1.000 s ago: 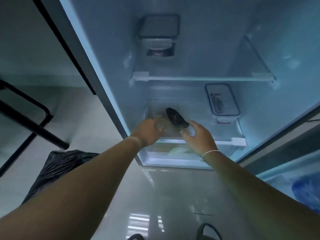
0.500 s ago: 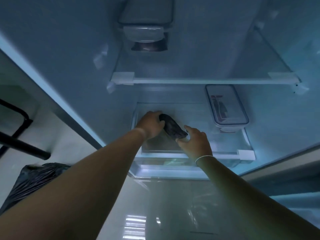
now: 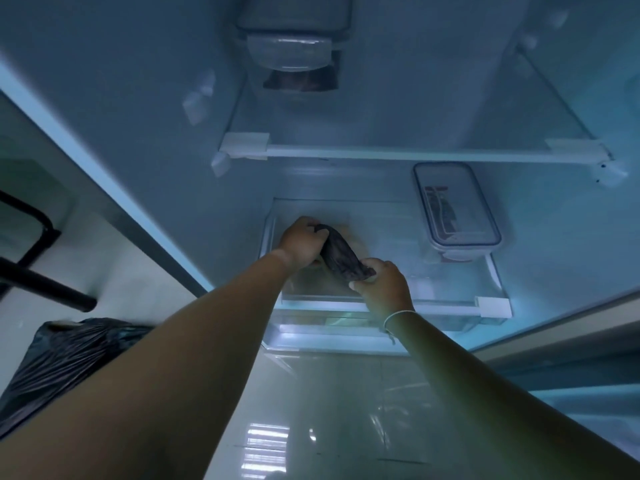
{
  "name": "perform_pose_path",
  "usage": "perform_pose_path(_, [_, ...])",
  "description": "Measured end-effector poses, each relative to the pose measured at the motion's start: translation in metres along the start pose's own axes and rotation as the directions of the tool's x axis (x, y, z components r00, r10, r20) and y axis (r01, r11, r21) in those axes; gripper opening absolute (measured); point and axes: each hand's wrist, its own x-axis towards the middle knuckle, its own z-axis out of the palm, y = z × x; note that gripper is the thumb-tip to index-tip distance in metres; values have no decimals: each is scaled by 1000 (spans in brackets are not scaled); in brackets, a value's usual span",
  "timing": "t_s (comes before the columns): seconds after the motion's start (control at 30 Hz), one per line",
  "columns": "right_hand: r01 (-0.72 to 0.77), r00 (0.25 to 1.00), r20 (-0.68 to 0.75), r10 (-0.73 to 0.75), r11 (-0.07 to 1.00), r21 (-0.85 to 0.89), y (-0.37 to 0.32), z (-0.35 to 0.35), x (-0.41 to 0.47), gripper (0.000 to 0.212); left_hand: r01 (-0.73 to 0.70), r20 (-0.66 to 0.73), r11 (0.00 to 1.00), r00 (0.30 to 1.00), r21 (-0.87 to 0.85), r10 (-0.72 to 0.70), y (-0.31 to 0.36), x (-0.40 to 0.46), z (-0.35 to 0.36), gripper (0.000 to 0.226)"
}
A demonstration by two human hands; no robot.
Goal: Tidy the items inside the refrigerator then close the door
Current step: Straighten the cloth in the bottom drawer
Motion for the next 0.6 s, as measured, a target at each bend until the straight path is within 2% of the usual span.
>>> perform_pose_path(0.1, [-123, 992, 75, 103, 936, 330, -7, -2, -10, 38, 51, 0, 983, 999, -174, -52, 2, -15, -6, 23])
perform_pose_path(0.2, [-250, 968, 163, 191, 785, 567, -17, -5, -23, 49, 60, 12, 970, 998, -237, -59, 3, -36, -14, 11])
perform_pose_path(0.3, [-309, 950, 212, 228, 614, 726, -33, -12, -46, 44, 59, 2, 967, 998, -247, -61, 4, -64, -25, 12])
perform_pose_path(0.37, [-314, 948, 213, 238, 576, 755, -43, -17, -65, 38, 53, -3, 966, 998, -252, -55, 3, -85, -33, 17])
perform_pose_path(0.6, [-329, 943, 195, 269, 662, 674, -67, -11, -131, 34, 51, 0, 985, 999, -165, -51, -16, -166, -68, 27])
